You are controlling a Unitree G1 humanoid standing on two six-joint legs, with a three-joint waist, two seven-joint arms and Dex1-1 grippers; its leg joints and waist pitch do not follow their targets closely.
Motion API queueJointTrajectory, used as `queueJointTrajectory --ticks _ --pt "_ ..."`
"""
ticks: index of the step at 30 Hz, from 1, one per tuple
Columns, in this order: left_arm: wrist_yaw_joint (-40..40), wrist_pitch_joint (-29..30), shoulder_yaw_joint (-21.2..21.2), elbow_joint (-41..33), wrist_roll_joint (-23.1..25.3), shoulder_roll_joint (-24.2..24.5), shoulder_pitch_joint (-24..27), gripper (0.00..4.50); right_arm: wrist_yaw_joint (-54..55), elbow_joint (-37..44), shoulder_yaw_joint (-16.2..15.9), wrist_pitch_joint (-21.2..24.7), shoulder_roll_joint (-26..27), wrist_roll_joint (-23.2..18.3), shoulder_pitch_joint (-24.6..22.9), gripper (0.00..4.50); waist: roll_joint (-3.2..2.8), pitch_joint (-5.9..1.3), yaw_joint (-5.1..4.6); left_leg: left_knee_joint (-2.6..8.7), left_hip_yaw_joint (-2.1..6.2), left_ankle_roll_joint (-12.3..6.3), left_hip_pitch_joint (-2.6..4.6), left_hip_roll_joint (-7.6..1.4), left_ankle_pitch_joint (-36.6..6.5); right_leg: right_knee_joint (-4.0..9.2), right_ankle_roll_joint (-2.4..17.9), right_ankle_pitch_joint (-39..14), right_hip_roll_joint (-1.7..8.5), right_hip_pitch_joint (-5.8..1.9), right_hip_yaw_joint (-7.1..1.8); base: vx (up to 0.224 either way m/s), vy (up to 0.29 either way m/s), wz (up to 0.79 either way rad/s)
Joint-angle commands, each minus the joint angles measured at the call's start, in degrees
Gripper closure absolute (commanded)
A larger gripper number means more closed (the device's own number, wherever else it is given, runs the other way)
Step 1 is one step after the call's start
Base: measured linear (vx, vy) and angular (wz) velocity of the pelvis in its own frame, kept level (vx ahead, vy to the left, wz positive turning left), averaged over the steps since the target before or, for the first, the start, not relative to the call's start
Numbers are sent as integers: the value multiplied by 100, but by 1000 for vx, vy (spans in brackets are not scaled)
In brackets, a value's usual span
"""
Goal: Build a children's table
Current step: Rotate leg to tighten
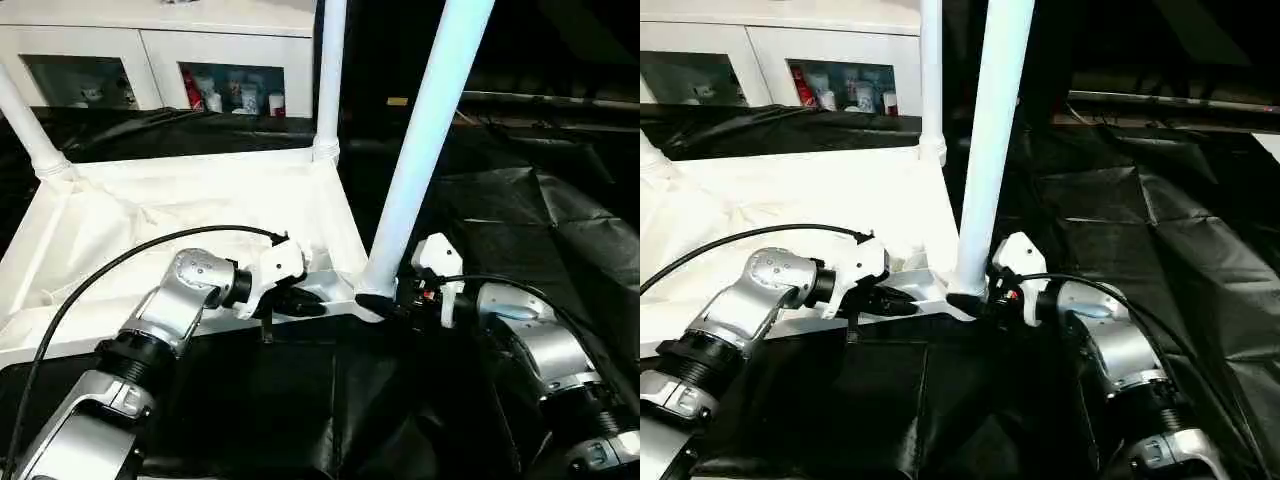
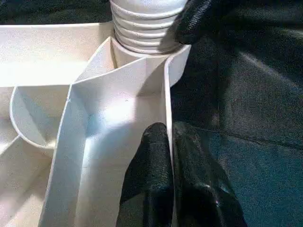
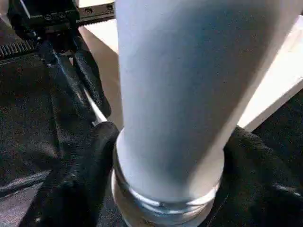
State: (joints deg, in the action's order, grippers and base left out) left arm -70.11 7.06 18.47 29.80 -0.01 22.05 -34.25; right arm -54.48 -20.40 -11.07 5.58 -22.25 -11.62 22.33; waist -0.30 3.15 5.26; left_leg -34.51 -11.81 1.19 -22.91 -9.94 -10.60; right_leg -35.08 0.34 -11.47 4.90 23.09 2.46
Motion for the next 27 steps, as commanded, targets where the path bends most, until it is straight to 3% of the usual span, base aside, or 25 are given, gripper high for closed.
queueJointTrajectory --ticks 1,10,13,15,17,18,19,21,22,23,24,27 --pt "-184 -90 23 -263 -173 -57 -31 450 -88 -34 74 -52 11 -53 57 161 5 -408 -17 410 159 -294 198 -358 -751 297 1527 -20 380 -263 -215 0 0 0" --pt "-164 -103 31 -227 -136 -54 -16 450 -126 -154 27 -113 16 25 16 176 27 -418 -13 391 155 -369 195 -354 -645 281 1543 32 376 -271 -208 0 0 0" --pt "173 -84 -27 -103 -34 -131 -37 450 282 -373 138 -63 158 119 48 176 25 -418 -20 386 155 -377 190 -352 -666 287 1549 -9 384 -262 -211 0 0 0" --pt "852 -14 -139 181 151 -308 -133 450 1076 -750 335 28 418 247 135 176 42 -399 -61 400 151 -324 183 -346 -749 311 1552 -157 376 -241 -217 0 0 0" --pt "1676 215 -343 507 215 -633 -307 450 2362 -1226 734 420 881 214 298 176 43 -394 -67 411 149 -179 223 -336 -985 349 1487 -582 373 -229 -219 0 0 0" --pt "1881 324 -387 574 229 -722 -355 450 2740 -1367 820 469 999 246 346 176 12 -361 -84 447 170 -16 231 -326 -1203 392 1421 -1007 380 -204 -219 0 0 0" --pt "2024 383 -399 609 258 -783 -389 450 3049 -1482 878 472 1079 292 384 176 24 -364 -89 473 191 138 240 -336 -1382 424 1288 -1359 403 -223 -211 0 0 0" --pt "2449 611 -505 701 261 -979 -481 450 3591 -1727 1023 495 1253 284 476 176 20 -355 -116 497 196 242 246 -335 -1525 451 1184 -1482 393 -198 -221 0 0 0" --pt "3050 853 -643 820 272 -1261 -605 450 4170 -2043 1127 449 1449 310 605 177 -7 -362 -128 499 201 276 255 -328 -1597 450 1143 -1485 387 -197 -220 0 0 0" --pt "3309 937 -700 865 280 -1383 -656 450 4378 -2176 1144 400 1526 347 663 177 4 -357 -157 498 189 291 255 -324 -1629 461 1145 -1468 381 -180 -228 0 0 0" --pt "3369 1015 -689 860 276 -1486 -681 450 4591 -2323 1074 354 1574 476 743 177 6 -358 -166 491 189 297 278 -312 -1709 487 1135 -1535 378 -170 -223 0 0 0" --pt "3432 1046 -653 872 311 -1646 -705 450 4937 -2603 1072 300 1690 606 904 177 23 -377 -184 482 193 196 228 -301 -1505 471 1112 -1273 381 -212 -218 0 0 0"
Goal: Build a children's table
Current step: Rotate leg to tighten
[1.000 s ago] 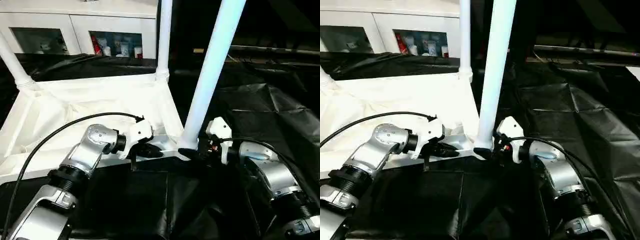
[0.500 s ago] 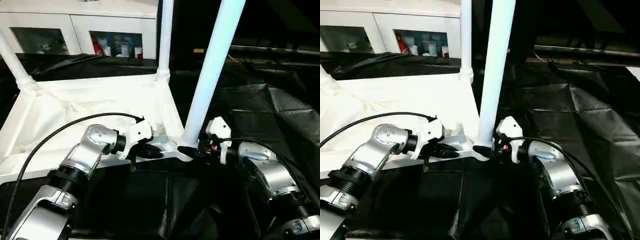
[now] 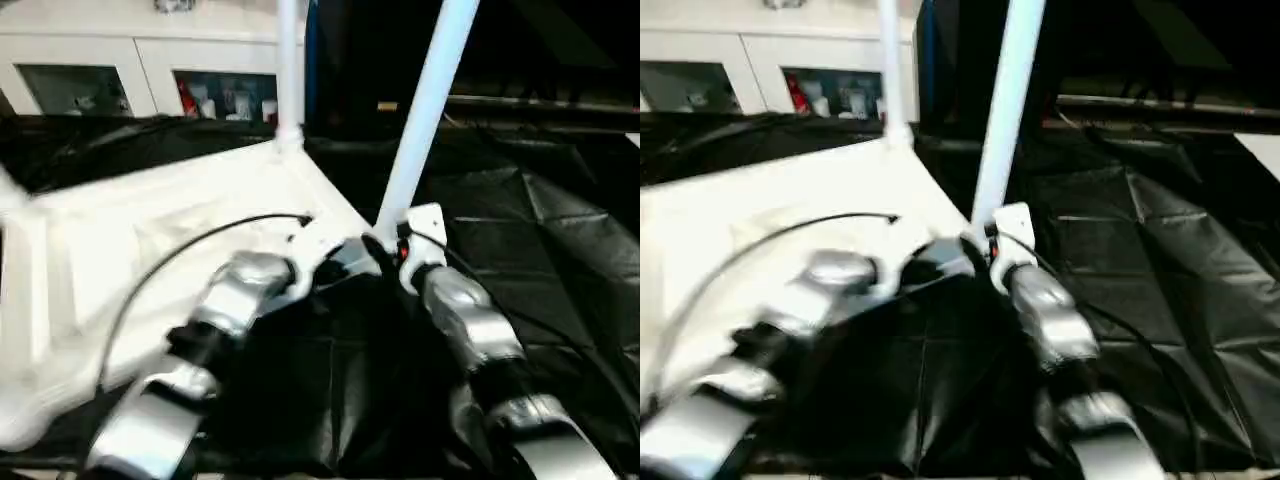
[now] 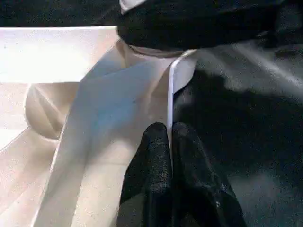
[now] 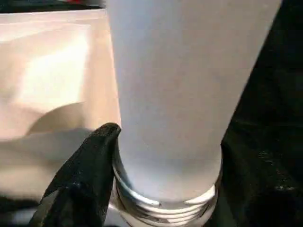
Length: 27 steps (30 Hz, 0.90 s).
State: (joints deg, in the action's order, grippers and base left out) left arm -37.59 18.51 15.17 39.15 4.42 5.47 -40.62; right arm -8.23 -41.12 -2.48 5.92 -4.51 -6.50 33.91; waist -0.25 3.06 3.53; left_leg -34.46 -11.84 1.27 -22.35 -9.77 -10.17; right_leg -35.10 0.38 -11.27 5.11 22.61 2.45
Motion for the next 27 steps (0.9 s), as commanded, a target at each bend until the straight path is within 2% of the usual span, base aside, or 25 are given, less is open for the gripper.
queueJointTrajectory --ticks 1,2,3,4,6,8,9,10,12,13,14,16,18,20,21,22,23,25,27 --pt "164 -118 -280 -40 -102 -33 -70 450 308 -605 247 202 -25 88 -193 177 42 -371 -9 471 190 102 155 -313 -1488 467 1102 -1196 360 -177 -218 0 0 0" --pt "177 -165 -231 -28 -58 -53 -65 450 236 -637 316 117 44 4 -153 142 64 -365 -2 471 188 60 153 -312 -1481 477 1092 -1218 363 -177 -216 0 0 0" --pt "148 -217 -181 -45 -22 -43 -49 450 160 -636 344 67 82 -45 -130 142 48 -363 6 467 190 -14 148 -315 -1465 491 1072 -1325 383 -183 -219 0 0 0" --pt "81 -214 -138 -99 -6 -13 -14 450 31 -621 357 -22 108 -104 -108 105 54 -359 12 474 190 -27 155 -324 -1466 494 1065 -1356 377 -177 -216 0 0 0" --pt "-34 -218 -84 -202 -7 79 48 450 -99 -633 355 -160 114 -158 -48 102 38 -359 11 479 195 -25 154 -327 -1501 494 1066 -1391 380 -176 -213 0 0 0" --pt "-157 -267 -37 -269 -9 165 98 450 -336 -598 350 -215 81 -219 -16 80 35 -364 -2 484 202 -22 139 -326 -1503 494 1091 -1380 377 -188 -206 0 0 0" --pt "-223 -251 -12 -307 -12 220 128 450 -521 -498 327 -202 31 -255 -26 80 24 -379 5 476 201 -43 141 -337 -1436 469 1107 -1220 375 -186 -212 0 0 0" --pt "-299 -260 14 -347 -20 272 155 450 -740 -373 274 -161 -48 -282 -48 60 34 -370 5 479 194 -99 132 -336 -1387 460 1150 -1089 359 -194 -206 0 0 0" --pt "-408 -269 34 -396 -30 350 185 450 -1159 -48 163 -57 -218 -308 -153 51 33 -375 7 468 184 -144 127 -336 -1274 444 1211 -924 363 -201 -206 0 0 0" --pt "-563 -347 48 -421 -41 437 197 450 -1688 384 35 78 -436 -340 -327 51 64 -387 23 449 177 -239 114 -329 -1116 424 1216 -727 357 -230 -206 0 0 0" --pt "-563 -347 48 -421 -41 437 197 450 -1688 384 35 78 -436 -340 -327 51 64 -387 23 449 177 -239 114 -329 -1116 424 1216 -727 357 -230 -206 0 0 0" --pt "-1003 -564 126 -458 -69 652 233 450 -2626 1093 -190 180 -960 -445 -662 51 65 -399 56 420 175 -407 104 -339 -857 384 1231 -373 356 -242 -199 0 0 0" --pt "-1217 -620 164 -496 -94 755 261 450 -3005 1345 -269 164 -1189 -495 -789 51 71 -399 61 416 178 -465 103 -341 -855 379 1251 -342 361 -256 -195 0 0 0" --pt "-1307 -673 175 -514 -106 799 273 450 -3123 1419 -288 162 -1261 -501 -822 51 76 -380 32 428 177 -456 85 -339 -928 395 1311 -519 369 -241 -192 0 0 0" --pt "-1674 -776 206 -614 -187 944 325 450 -3498 1674 -342 178 -1476 -537 -921 51 22 -380 22 430 183 -396 111 -337 -1078 423 1305 -742 362 -224 -188 0 0 0" --pt "-2129 -919 246 -744 -301 1108 388 450 -3823 1907 -398 178 -1680 -550 -991 51 42 -375 21 434 182 -377 122 -358 -1145 429 1298 -781 365 -225 -199 0 0 0" --pt "-2157 -924 250 -753 -309 1117 392 450 -3838 1918 -399 182 -1687 -553 -993 51 42 -376 16 438 184 -376 110 -354 -1131 419 1307 -767 362 -232 -200 0 0 0" --pt "-2761 -1087 349 -936 -466 1324 478 450 -4127 2150 -431 305 -1835 -651 -1017 51 34 -379 13 439 176 -359 126 -361 -1095 397 1386 -636 354 -214 -202 0 0 0" --pt "-2953 -1124 382 -1005 -519 1389 510 450 -4272 2226 -488 343 -1898 -682 -1029 51 17 -378 31 435 165 -353 158 -366 -1146 401 1424 -649 348 -190 -205 0 0 0"
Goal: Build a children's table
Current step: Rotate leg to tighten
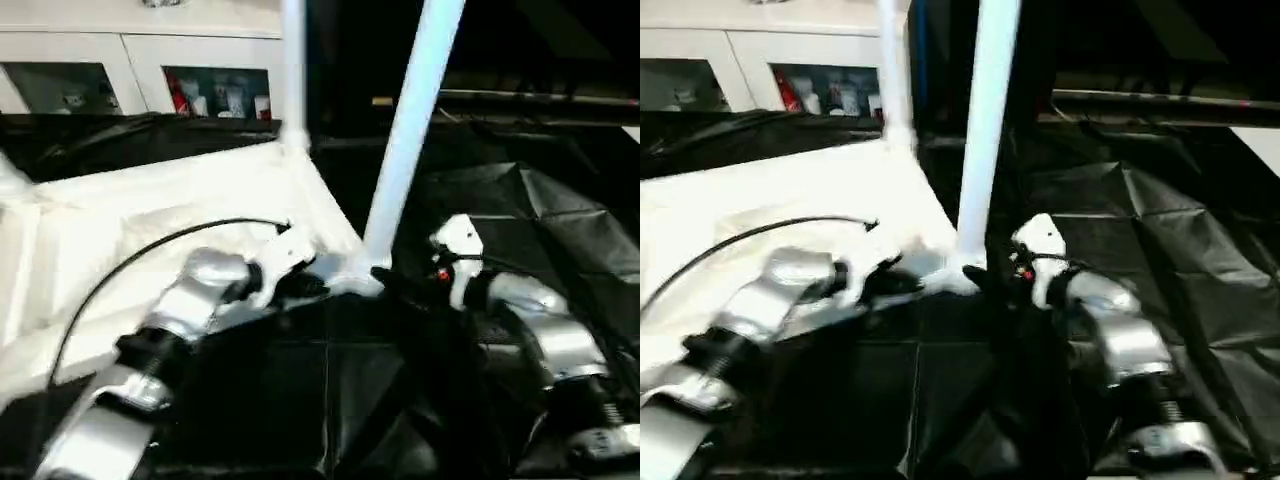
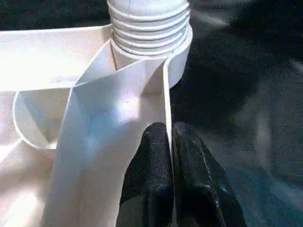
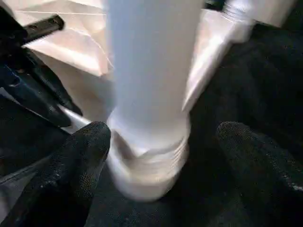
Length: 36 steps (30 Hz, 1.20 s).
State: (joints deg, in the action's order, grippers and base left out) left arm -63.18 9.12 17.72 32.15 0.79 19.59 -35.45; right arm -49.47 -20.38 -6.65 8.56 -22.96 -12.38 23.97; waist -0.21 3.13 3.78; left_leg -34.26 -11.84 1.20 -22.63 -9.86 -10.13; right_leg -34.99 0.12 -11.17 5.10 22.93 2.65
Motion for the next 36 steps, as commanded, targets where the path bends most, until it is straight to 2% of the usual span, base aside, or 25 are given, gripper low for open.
queueJointTrajectory --ticks 1,7,9,10,15,16,19,21,22,29,36 --pt "-517 -143 127 -383 -225 0 26 450 -343 191 -205 62 -124 -59 -57 51 12 -376 13 425 164 -317 185 -365 -1198 391 1468 -702 353 -220 -225 0 0 0" --pt "-697 -95 118 -564 -317 23 109 450 -845 247 -577 17 -243 149 -146 51 14 -369 116 435 155 -172 206 -379 -1324 399 1419 -859 370 -204 -235 0 0 0" --pt "-718 -94 124 -578 -324 31 121 450 -885 243 -617 3 -248 191 -148 51 24 -373 117 441 162 -152 188 -373 -1280 389 1386 -829 369 -219 -232 0 0 0" --pt "-745 -101 134 -590 -334 43 134 450 -845 193 -626 -41 -222 255 -122 51 48 -373 123 436 163 -162 181 -370 -1243 383 1382 -822 376 -222 -233 0 0 0" --pt "-752 -105 134 -636 -322 51 170 450 -750 38 -548 -52 -117 172 20 51 43 -380 122 429 163 -171 189 -367 -1199 383 1364 -867 376 -213 -232 0 0 0" --pt "-763 -98 125 -648 -317 53 181 450 -721 -6 -517 -85 -87 153 51 67 57 -383 122 425 161 -189 183 -370 -1154 375 1375 -792 376 -218 -233 0 0 0" --pt "-776 -89 120 -648 -313 66 197 450 -801 -11 -520 -64 -93 121 43 87 44 -389 122 416 159 -231 181 -365 -1052 358 1407 -663 368 -222 -227 0 0 0" --pt "-789 -85 121 -647 -304 77 208 450 -844 -23 -526 -84 -93 165 25 87 57 -394 125 406 155 -259 170 -358 -1004 346 1413 -588 371 -237 -227 0 0 0" --pt "-786 -82 122 -650 -302 76 211 450 -852 -32 -520 -95 -88 180 20 114 56 -394 127 403 153 -280 170 -359 -991 349 1415 -582 372 -235 -226 0 0 0" --pt "-750 -70 123 -645 -289 60 228 450 -820 -73 -541 -94 -62 206 21 166 67 -390 127 406 156 -257 180 -363 -1038 359 1387 -753 370 -227 -226 0 0 0" --pt "-662 33 96 -660 -281 44 271 450 -605 -196 -379 -75 152 95 -57 182 70 -391 118 398 154 -300 166 -355 -951 351 1396 -704 374 -228 -224 0 0 0"
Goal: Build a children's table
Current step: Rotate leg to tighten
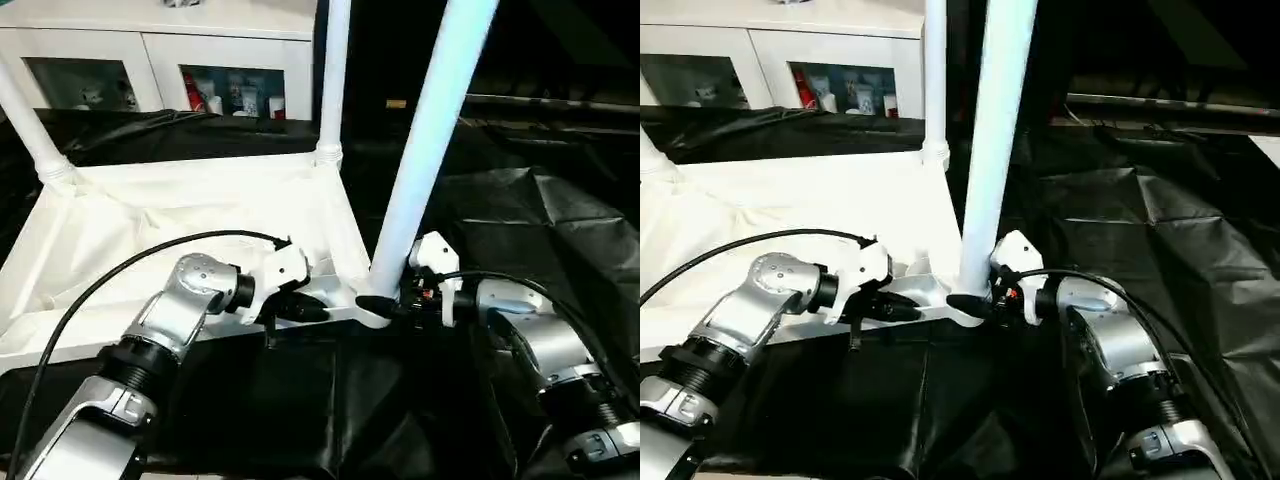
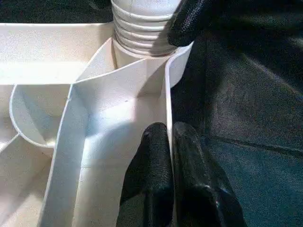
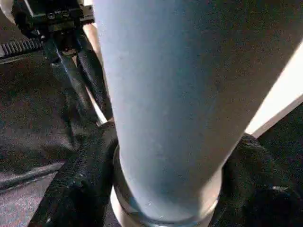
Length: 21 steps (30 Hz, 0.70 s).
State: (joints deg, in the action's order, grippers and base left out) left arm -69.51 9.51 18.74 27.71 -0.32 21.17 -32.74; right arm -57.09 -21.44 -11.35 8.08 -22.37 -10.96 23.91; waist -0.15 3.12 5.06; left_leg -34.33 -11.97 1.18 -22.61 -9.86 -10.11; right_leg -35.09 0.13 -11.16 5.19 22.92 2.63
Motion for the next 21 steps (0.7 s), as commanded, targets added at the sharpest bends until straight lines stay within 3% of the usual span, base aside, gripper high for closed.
queueJointTrajectory --ticks 1,3,4,5,6,7,9,10,11,12,14,16,18,21 --pt "161 39 -46 -137 -111 -156 -24 450 399 -182 203 45 233 -94 -56 183 59 -393 -15 404 165 -286 173 -357 -967 363 1394 -718 363 -222 -224 0 0 0" --pt "854 216 -194 150 24 -410 -153 450 1252 -602 484 113 596 -64 9 183 43 -384 -42 417 166 -213 181 -356 -1060 378 1411 -835 360 -193 -227 0 0 0" --pt "991 239 -221 207 47 -467 -182 450 1404 -678 533 126 663 -62 22 183 62 -369 -58 430 177 -65 190 -338 -1246 418 1350 -1209 366 -199 -221 0 0 0" --pt "1130 263 -249 263 69 -526 -212 450 1553 -752 581 139 729 -61 35 184 65 -369 -59 433 179 -32 196 -340 -1306 430 1308 -1322 367 -202 -222 0 0 0" --pt "2012 460 -382 587 226 -879 -395 450 2723 -1223 916 130 1161 -27 190 184 15 -353 -90 454 184 94 221 -362 -1454 441 1287 -1469 366 -149 -237 0 0 0" --pt "2462 588 -461 761 282 -1065 -493 450 3309 -1448 1014 123 1338 65 275 184 44 -342 -107 463 186 142 222 -337 -1554 478 1245 -1616 356 -157 -228 0 0 0" --pt "2981 719 -542 961 347 -1290 -609 450 4005 -1710 1056 156 1496 276 380 184 42 -353 -150 484 212 311 234 -334 -1672 486 1140 -1834 361 -149 -222 0 0 0" --pt "3060 739 -551 990 358 -1328 -627 450 4135 -1757 1052 167 1516 333 399 184 41 -360 -143 475 214 306 260 -325 -1758 511 1082 -1883 368 -150 -219 0 0 0" --pt "3319 794 -578 1090 365 -1498 -700 450 4411 -1931 922 62 1573 560 461 184 81 -359 -148 475 203 261 248 -325 -1753 521 1068 -1837 366 -160 -223 0 0 0" --pt "3415 834 -588 1115 361 -1572 -720 450 4509 -2015 922 35 1619 583 507 184 61 -336 -159 479 204 216 231 -320 -1784 534 1046 -1860 365 -152 -225 0 0 0" --pt "3518 927 -582 1135 376 -1685 -741 450 4627 -2157 950 -32 1711 603 600 184 94 -343 -163 470 207 134 245 -314 -1879 568 952 -2112 388 -154 -230 0 0 0" --pt "3492 1030 -580 1082 396 -1762 -718 450 4614 -2258 931 -189 1780 679 741 184 101 -349 -156 478 214 73 204 -314 -1712 554 938 -1980 388 -183 -224 0 0 0" --pt "3444 1013 -579 1100 405 -1741 -711 450 4595 -2328 1009 -318 1830 620 808 128 96 -340 -169 485 213 49 202 -316 -1722 553 923 -1938 371 -175 -219 0 0 0" --pt "3383 896 -560 1157 417 -1654 -702 450 4442 -2329 1062 -500 1864 539 870 108 106 -340 -186 490 216 34 199 -317 -1813 563 911 -2017 378 -168 -219 0 0 0"
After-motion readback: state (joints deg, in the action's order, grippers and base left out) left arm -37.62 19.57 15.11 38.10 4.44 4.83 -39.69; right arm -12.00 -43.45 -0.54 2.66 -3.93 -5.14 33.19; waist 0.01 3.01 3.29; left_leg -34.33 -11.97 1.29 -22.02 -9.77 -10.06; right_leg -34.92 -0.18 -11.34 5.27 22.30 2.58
